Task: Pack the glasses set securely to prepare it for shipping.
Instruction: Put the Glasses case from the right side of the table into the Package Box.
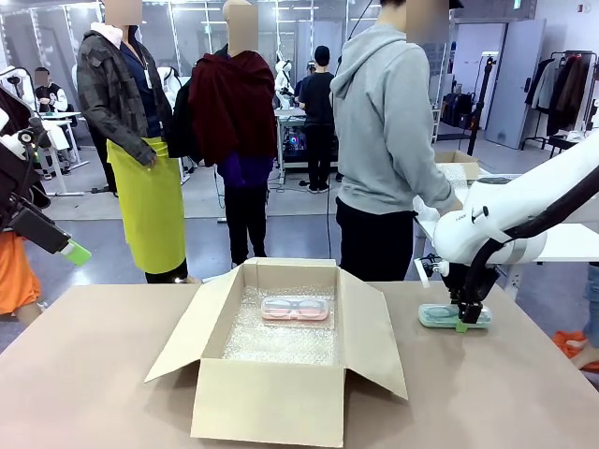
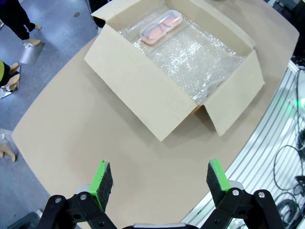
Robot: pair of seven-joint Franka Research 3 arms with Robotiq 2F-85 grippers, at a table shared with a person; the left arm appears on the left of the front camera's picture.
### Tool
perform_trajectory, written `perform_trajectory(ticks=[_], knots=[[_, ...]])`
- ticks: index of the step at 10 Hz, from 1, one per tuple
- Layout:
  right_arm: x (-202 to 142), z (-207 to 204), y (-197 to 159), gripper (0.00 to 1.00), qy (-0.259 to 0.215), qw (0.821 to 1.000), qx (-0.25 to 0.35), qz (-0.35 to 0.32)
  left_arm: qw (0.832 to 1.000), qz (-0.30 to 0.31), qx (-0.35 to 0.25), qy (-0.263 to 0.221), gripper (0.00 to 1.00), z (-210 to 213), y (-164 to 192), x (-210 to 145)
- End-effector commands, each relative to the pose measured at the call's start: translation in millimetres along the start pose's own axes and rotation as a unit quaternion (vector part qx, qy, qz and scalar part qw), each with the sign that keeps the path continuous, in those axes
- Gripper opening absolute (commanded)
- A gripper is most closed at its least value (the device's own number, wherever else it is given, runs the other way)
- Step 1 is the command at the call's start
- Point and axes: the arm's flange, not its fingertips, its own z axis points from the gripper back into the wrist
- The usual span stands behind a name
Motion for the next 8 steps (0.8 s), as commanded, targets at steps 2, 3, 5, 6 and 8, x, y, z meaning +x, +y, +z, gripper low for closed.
perform_trajectory(ticks=[2,3,5,6,8], knots=[[2,26,6,0.34,-0.013,1.000,0.013,-0.004,1.000,-0.001,-0.006,-0.006,1.00,1,0,-1],[3,45,10,0.34,-0.017,1.000,0.014,-0.006,1.000,-0.001,-0.006,-0.006,1.00,1,0,-1],[14,88,24,0.34,-0.019,0.999,0.026,-0.009,1.000,-0.001,-0.006,-0.006,1.00,1,0,-1],[21,107,31,0.34,-0.013,0.999,0.031,-0.014,1.000,-0.001,-0.006,-0.006,1.00,1,0,-1],[28,134,41,0.34,-0.013,0.999,0.039,-0.034,1.000,-0.001,-0.006,-0.006,1.00,1,0,-1]])
